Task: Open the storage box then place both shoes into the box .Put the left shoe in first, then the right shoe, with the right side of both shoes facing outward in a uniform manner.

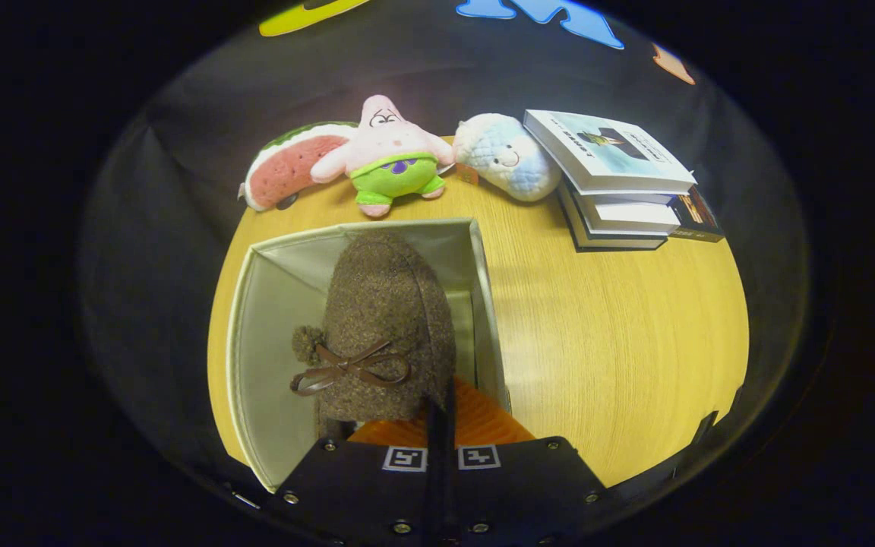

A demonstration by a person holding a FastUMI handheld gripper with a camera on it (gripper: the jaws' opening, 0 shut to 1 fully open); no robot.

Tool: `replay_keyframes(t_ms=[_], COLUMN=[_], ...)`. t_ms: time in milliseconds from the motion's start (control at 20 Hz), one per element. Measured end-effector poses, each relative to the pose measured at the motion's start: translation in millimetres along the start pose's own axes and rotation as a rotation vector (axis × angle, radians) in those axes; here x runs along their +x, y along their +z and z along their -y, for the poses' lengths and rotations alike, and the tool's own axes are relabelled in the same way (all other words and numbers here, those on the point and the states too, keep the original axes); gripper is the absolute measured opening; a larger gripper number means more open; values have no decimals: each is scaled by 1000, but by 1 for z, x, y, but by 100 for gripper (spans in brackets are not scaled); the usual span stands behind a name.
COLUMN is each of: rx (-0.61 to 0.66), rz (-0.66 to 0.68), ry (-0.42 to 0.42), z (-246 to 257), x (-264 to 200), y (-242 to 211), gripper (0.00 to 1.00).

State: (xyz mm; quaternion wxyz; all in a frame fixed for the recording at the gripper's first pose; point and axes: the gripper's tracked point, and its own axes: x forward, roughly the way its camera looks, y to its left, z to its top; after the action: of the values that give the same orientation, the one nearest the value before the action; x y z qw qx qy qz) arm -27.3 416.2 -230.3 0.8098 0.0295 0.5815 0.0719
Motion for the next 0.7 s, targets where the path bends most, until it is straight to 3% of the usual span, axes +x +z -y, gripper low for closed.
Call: replay_keyframes(t_ms=[150,400,550,700], rx=[-14,-38,-50,-59], rz=[-33,-91,-106,-37], ry=[-84,-109,-63,-1], z=[3,4,-3,-4], x=[10,20,16,-6], y=[-10,-26,-30,-14], gripper=[2,7,10,13])
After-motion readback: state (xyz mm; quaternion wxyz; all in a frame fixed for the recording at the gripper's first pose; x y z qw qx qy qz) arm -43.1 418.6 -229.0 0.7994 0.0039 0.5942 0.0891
